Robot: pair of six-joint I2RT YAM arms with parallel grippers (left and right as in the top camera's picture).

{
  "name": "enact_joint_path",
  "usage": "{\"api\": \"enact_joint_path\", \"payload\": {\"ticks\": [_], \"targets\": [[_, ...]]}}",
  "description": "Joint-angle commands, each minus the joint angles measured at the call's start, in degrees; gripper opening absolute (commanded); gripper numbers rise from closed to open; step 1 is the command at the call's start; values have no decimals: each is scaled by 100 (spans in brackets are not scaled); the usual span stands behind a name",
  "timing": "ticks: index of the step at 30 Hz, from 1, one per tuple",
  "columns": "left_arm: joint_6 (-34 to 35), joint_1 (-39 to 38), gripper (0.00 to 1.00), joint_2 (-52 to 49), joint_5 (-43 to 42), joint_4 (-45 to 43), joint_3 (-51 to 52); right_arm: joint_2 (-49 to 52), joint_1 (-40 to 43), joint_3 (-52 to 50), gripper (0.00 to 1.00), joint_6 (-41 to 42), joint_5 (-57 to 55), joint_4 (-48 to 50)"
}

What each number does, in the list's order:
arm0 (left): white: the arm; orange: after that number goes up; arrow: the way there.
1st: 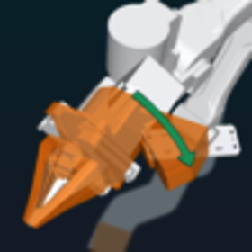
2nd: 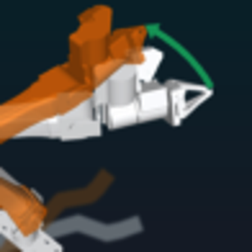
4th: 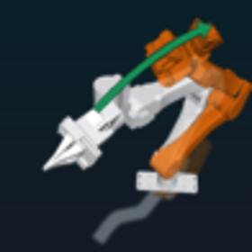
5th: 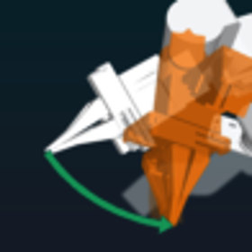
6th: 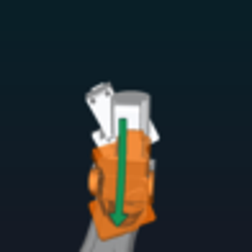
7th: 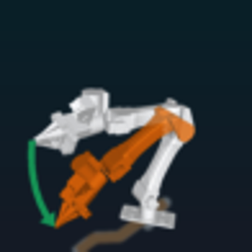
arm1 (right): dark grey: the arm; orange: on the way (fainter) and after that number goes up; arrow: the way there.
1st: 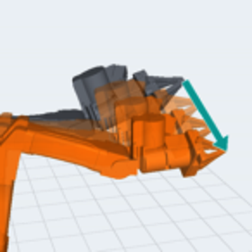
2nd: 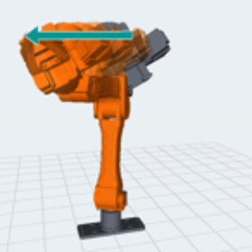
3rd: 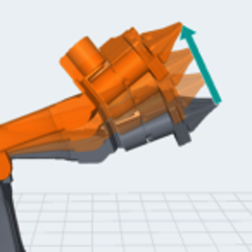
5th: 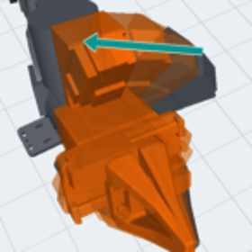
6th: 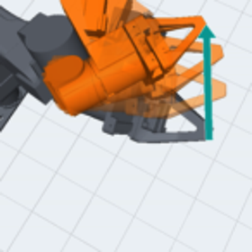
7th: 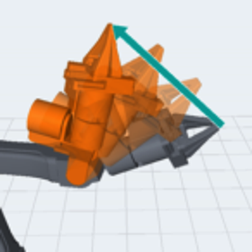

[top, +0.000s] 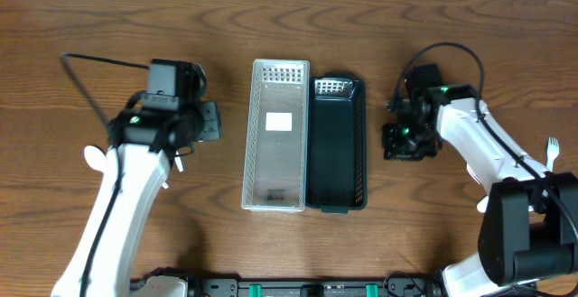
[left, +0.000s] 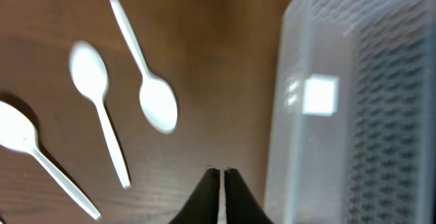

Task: Pack container
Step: 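Move the right gripper to the white fork and grasp it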

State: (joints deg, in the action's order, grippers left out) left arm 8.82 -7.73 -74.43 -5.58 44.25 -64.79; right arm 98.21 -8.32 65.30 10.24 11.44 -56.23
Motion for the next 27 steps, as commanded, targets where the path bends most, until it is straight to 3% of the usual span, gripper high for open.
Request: {"api": "enact_joint_path", "payload": {"ticks": [1, 2, 3, 4, 5, 7, 9, 16, 21, 27], "targets": [[7, -7, 31, 557, 48, 33, -201, -446, 221, 514, 23, 634, -973, -55], [9, -7, 40, 708, 46, 59, -201, -603, 297, 664, 33, 741, -1200, -76], [9, -7, 40, 826, 46, 101, -199, -713, 354, 761, 55, 772, -1283, -61], [9, -7, 40, 935, 46, 146, -199, -859, 437, 887, 86, 772, -1298, -2], [9, -7, 42, 1051, 48, 210, -199, -1005, 518, 999, 99, 715, -1294, 70], [9, -7, 64, 1237, 48, 334, -199, -1257, 667, 1139, 99, 166, -1300, 293], [9, -7, 72, 1357, 48, 415, -199, -1438, 894, 1209, 96, -140, -1386, 431], [11, -7, 72, 1432, 48, 627, -199, -1082, 2048, 1172, 99, -474, -1596, -765], [11, -7, 72, 1423, 48, 625, -199, -538, 2638, 1117, 99, -1176, -1593, -822], [11, -7, 72, 1421, 48, 616, -199, 87, 2715, 1097, 99, -2033, -1589, -741]]}}
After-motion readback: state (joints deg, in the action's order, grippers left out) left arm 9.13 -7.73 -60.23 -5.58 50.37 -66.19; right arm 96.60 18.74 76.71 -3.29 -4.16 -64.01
